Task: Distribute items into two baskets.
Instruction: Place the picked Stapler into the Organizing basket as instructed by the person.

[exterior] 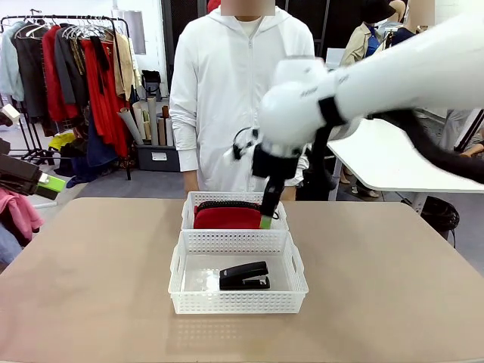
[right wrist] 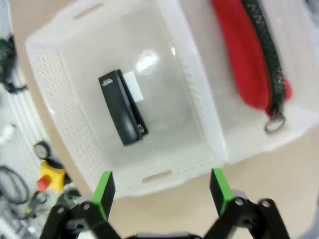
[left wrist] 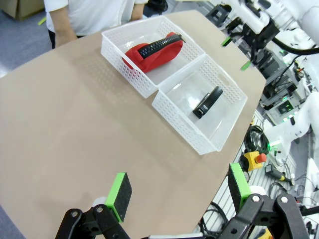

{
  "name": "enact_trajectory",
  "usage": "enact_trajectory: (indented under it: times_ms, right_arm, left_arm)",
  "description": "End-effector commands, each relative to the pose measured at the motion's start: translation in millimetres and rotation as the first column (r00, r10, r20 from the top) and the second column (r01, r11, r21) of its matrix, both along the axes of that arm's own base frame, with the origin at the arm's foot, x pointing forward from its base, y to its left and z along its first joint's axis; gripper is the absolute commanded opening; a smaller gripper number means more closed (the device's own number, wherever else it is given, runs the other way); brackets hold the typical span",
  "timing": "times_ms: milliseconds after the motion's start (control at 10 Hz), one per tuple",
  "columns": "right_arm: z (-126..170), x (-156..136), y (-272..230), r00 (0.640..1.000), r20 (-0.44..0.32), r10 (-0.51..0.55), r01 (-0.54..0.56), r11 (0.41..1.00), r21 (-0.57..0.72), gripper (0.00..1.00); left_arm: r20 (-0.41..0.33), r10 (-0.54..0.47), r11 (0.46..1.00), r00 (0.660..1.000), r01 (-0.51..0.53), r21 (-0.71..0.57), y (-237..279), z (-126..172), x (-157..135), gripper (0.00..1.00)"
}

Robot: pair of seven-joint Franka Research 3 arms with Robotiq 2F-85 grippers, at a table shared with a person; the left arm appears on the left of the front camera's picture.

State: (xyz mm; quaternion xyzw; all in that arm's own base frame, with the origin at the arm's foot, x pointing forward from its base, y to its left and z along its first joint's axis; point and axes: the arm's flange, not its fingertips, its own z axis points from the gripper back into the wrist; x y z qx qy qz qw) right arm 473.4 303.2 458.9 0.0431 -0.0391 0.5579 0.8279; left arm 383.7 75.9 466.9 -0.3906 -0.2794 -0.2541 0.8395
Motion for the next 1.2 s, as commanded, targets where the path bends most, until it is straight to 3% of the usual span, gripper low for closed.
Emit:
enact_trajectory:
  times_ms: [0,100,200,400,500,800,1100]
  right_arm:
    - [30.0,9.8,-46.5,0.975,-0.104,-0.194,0.204,0.975,0.091,1.00]
    - [42.2,15.7,-76.6,0.931,-0.181,-0.318,0.343,0.931,0.127,1.00]
    - [48.7,17.3,-104.2,0.897,-0.234,-0.376,0.416,0.896,0.154,1.00]
    - [59.1,8.4,-158.3,0.856,-0.268,-0.443,0.506,0.823,0.258,1.00]
    - [66.6,-6.8,-188.1,0.830,-0.301,-0.470,0.554,0.756,0.348,1.00]
    - [72.2,-42.2,-243.7,0.802,-0.343,-0.490,0.598,0.640,0.482,1.00]
    - [57.1,-62.6,-296.2,0.801,-0.377,-0.466,0.597,0.564,0.571,1.00]
  left_arm:
    - [0.002,-0.002,1.000,1.000,0.002,-0.014,-0.7,0.8,-0.7,1.00]
    - [0.002,-0.002,1.000,1.000,0.002,-0.014,-0.7,0.8,-0.7,1.00]
    - [0.002,-0.002,1.000,1.000,0.002,-0.014,-0.7,0.8,-0.7,1.00]
    - [0.002,-0.002,1.000,1.000,0.002,-0.014,-0.7,0.8,-0.7,1.00]
    - [0.002,-0.002,1.000,1.000,0.002,-0.014,-0.7,0.8,-0.7,1.00]
    - [0.002,-0.002,1.000,1.000,0.002,-0.014,-0.7,0.8,-0.7,1.00]
    - [0.002,-0.002,1.000,1.000,0.002,-0.014,-0.7,0.8,-0.7,1.00]
